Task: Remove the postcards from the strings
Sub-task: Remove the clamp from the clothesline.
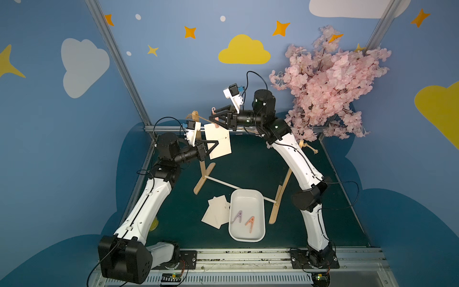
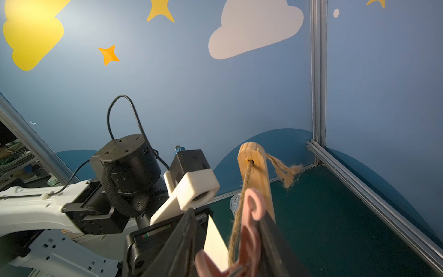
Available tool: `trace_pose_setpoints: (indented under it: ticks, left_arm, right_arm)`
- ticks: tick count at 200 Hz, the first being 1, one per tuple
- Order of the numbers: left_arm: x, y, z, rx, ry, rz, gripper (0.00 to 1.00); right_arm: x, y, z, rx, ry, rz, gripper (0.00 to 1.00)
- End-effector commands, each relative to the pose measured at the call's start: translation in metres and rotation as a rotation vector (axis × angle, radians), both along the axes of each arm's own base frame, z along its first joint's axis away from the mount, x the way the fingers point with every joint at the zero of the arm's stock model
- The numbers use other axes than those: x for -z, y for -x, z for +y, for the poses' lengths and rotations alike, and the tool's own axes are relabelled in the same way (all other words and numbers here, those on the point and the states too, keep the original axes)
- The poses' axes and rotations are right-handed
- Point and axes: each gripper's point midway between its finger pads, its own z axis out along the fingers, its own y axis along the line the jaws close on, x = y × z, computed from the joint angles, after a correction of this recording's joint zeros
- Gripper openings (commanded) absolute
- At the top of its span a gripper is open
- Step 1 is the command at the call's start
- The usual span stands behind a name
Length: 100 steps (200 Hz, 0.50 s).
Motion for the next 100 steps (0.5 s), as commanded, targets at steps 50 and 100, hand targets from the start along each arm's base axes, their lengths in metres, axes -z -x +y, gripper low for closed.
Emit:
trace_pose_setpoints:
  ticks: [50,100]
  left_arm:
    - [-0.0098,0.004,-0.0008,0.018,-0.003,-0.035,0.03]
    - [-0.0106,0.0041,-0.0007,0.018,-0.004,-0.039,0.03]
  right_arm:
    - [-0.0002,-0.0007,0.0058,-0.022,-0.02,-0.002,0.37]
    - [0.0006,-0.0026,0.0066,-0.018,-0.02,0.003,0.32]
